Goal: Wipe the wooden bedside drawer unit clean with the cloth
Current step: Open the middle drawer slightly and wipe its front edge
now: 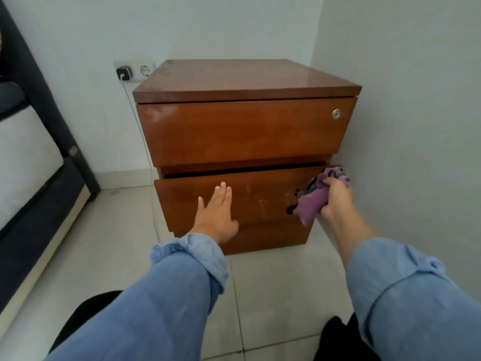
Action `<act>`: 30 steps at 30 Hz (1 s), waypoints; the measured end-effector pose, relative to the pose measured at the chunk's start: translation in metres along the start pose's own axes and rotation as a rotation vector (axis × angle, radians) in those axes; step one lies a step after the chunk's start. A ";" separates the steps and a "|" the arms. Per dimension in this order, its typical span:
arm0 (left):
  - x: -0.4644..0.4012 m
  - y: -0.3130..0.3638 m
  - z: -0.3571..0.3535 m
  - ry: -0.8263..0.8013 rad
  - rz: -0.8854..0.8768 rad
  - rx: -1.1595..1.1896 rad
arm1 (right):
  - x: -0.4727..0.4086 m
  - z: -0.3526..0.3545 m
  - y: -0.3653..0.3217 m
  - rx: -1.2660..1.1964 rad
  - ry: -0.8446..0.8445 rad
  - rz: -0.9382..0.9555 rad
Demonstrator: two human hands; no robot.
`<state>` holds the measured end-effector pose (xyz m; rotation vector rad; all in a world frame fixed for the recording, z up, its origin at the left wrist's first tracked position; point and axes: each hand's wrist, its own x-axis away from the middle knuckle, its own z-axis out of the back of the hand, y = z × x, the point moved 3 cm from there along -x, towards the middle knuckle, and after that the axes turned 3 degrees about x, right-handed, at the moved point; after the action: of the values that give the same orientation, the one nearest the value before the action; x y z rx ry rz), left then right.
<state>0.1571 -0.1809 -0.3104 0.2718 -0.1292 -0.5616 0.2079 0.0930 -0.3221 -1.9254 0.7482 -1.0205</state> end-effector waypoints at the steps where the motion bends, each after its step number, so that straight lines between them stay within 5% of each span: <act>1: -0.006 0.004 -0.003 -0.003 -0.007 -0.028 | -0.001 0.003 -0.010 0.045 0.017 0.055; 8: -0.031 -0.006 -0.021 0.000 -0.016 -0.194 | -0.053 0.002 -0.017 0.257 0.060 0.209; 15: -0.062 -0.029 -0.026 0.076 -0.074 -0.265 | -0.148 0.001 0.020 0.545 0.194 0.627; 22: -0.068 -0.044 -0.045 0.199 -0.122 -0.310 | -0.064 -0.042 0.024 0.672 0.397 0.678; 30: -0.057 -0.071 -0.032 0.277 -0.188 -0.307 | 0.032 -0.142 0.101 0.746 0.122 0.930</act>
<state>0.0792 -0.2008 -0.3640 0.0602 0.2523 -0.7150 0.0889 -0.0362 -0.3481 -0.7275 1.0012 -0.6609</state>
